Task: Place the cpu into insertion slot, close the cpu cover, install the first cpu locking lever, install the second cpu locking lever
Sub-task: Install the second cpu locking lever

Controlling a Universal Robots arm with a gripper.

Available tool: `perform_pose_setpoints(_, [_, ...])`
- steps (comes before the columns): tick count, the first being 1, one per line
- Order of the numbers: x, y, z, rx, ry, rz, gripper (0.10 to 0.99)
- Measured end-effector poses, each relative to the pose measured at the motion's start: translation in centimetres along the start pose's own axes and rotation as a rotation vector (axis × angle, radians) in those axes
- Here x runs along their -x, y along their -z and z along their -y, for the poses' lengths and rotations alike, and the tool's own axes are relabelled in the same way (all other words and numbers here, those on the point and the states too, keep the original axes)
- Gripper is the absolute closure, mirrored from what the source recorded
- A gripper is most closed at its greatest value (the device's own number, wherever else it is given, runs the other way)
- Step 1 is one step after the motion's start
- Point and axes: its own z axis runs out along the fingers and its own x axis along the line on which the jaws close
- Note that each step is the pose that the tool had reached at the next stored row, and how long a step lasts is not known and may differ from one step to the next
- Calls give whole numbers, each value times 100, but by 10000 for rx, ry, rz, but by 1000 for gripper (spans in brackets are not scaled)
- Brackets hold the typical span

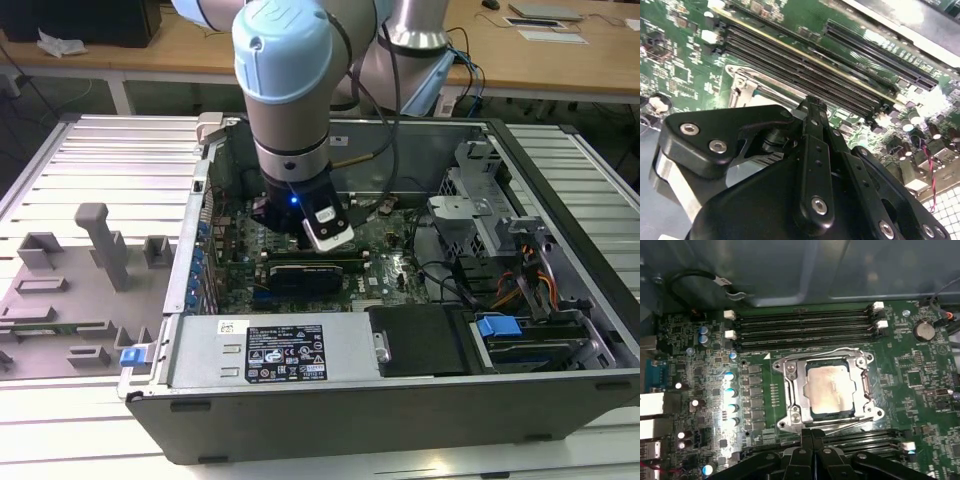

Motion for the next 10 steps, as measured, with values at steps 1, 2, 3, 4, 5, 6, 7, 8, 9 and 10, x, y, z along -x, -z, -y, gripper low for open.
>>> perform_pose_setpoints(1, [-23, -7, 7, 17, -1, -2, 980])
perform_pose_setpoints(2, [-45, -13, 12, 43, -4, -5, 980])
perform_pose_setpoints(3, [-62, -18, 15, 68, -7, -7, 980])
perform_pose_setpoints(4, [-77, -23, 18, 99, -10, -9, 980])
perform_pose_setpoints(5, [-90, -32, 21, 152, -17, -14, 980])
perform_pose_setpoints(6, [-94, -38, 23, 188, -19, -16, 980])
perform_pose_setpoints(7, [-107, -48, 25, 237, -25, -20, 980])
perform_pose_setpoints(8, [-114, -54, 27, 268, -28, -23, 980])
perform_pose_setpoints(9, [-121, -61, 28, 297, -31, -25, 980])
perform_pose_setpoints(10, [-131, -75, 30, 336, -34, -29, 980])
